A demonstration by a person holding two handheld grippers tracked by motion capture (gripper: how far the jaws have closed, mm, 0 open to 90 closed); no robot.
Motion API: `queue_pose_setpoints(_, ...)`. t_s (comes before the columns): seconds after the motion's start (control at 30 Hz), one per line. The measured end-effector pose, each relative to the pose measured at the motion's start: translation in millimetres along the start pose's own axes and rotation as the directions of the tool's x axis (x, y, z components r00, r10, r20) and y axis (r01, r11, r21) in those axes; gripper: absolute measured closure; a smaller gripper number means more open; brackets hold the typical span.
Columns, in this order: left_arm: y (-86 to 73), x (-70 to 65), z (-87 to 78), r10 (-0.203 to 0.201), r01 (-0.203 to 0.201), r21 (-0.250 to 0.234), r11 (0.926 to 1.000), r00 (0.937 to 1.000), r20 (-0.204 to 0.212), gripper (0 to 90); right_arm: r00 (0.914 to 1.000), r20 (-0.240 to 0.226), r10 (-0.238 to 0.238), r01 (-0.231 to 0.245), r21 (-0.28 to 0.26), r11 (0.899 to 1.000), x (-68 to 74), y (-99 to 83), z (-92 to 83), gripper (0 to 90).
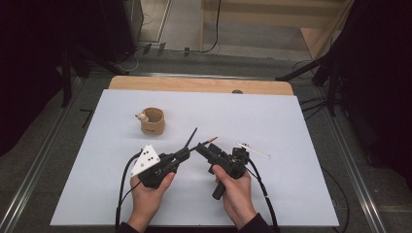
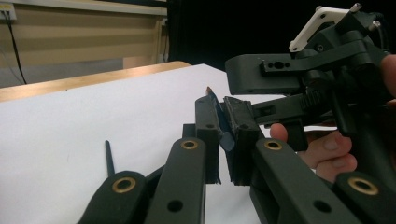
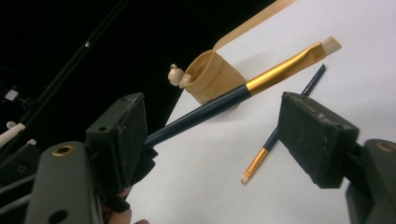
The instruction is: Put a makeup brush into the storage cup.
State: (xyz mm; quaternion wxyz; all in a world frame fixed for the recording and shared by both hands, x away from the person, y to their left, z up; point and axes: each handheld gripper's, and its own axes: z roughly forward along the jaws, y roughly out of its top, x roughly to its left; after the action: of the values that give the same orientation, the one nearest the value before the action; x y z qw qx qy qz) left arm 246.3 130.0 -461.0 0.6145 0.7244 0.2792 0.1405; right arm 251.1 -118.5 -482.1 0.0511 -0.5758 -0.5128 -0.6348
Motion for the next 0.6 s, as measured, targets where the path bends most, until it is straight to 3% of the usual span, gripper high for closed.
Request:
queue_pose_setpoints(0.23, -0.5, -4.1, 1.7, 0.015, -0.015, 0.003, 0.9999, 0.9999, 0.008, 86.0, 0.9977, -0.025, 0.063, -0.063, -0.022, 0.998, -3.5, 1.3, -2.8, 35.1)
queue_pose_setpoints(0.6, -1.1, -7.9, 3.3, 0.027, -0.027, 0.006, 0.9996, 0.9995, 0.019, 86.0, 0.9933, -0.022, 0.113, -0.114, -0.036, 0.993, -10.1, 1.2, -3.7, 42.5)
